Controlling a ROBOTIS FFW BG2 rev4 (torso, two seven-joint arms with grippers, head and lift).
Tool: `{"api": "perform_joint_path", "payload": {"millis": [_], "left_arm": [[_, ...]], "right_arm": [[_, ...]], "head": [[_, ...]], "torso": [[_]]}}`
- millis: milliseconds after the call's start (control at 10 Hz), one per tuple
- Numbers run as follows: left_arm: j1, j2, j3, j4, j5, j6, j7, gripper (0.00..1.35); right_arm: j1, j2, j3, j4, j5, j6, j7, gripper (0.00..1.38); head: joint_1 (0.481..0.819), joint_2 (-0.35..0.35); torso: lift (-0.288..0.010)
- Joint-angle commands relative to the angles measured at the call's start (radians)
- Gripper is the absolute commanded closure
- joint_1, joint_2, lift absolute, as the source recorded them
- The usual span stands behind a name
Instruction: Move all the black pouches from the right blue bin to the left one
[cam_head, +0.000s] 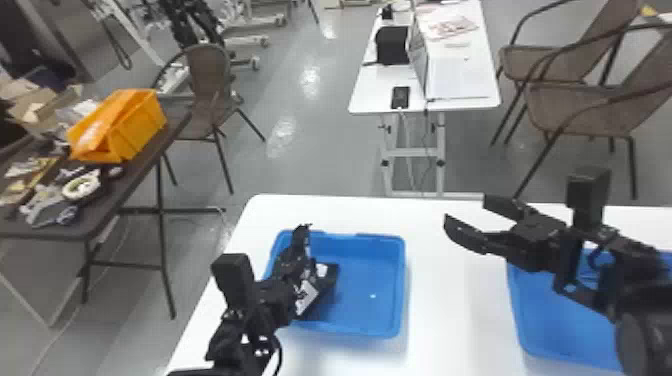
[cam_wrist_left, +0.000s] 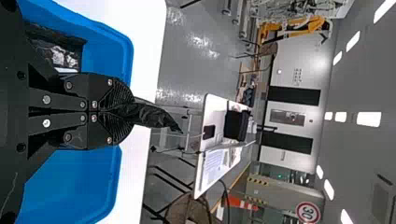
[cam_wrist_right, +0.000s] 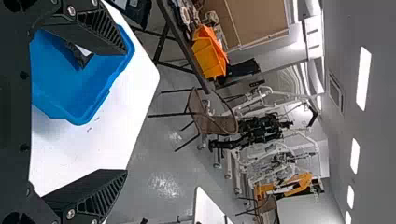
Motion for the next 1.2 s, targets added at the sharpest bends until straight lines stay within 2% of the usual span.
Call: {"api": "perform_joint_path", "payload": {"millis": [0,100,200,300,400,500,800,1100], "left_arm": [[-0.022,0.011,-0.028,0.051,-0.028,-0.004,-0.007,1.22],[-0.028,0.020,-0.037,0.064,-0.007,0.025,-0.004,1.19],[-0.030,0.017,-0.031,0.069,-0.004,0.024,-0.004,0.75],[-0.028,0.011,-0.023,0.067,-0.004,0.004,-0.004,0.20],[-0.027,0.006,-0.020,0.064,-0.005,-0.038,-0.004,0.01],[-0.022,-0.003,-0.022,0.060,0.007,-0.098,-0.001,0.10],[-0.001,-0.003,-0.014,-0.041,0.062,-0.193,0.028,0.12],[0.038,-0.003,-0.062,-0.115,0.120,-0.291,0.134,0.12]], "right_arm": [[0.001,0.001,0.000,0.005,0.001,0.003,0.001,0.12],[0.001,0.001,0.000,0.005,0.004,0.006,0.001,0.12],[0.001,0.001,0.000,0.004,0.008,0.009,0.001,0.12],[0.006,0.001,0.000,-0.002,0.016,-0.005,-0.001,0.12],[0.014,0.001,-0.005,-0.007,0.017,-0.012,-0.009,0.12],[0.029,0.001,-0.016,-0.022,0.021,-0.014,-0.027,0.12],[0.095,0.001,-0.069,-0.102,0.067,0.021,-0.065,0.12],[0.245,0.010,-0.169,-0.234,0.103,0.043,-0.176,0.12]], "head": [[0.695,0.242],[0.695,0.232],[0.695,0.224],[0.695,0.223],[0.695,0.224],[0.695,0.224],[0.695,0.206],[0.695,0.161]], "torso": [[0.010],[0.010],[0.010],[0.010],[0.010],[0.010],[0.010],[0.010]]}}
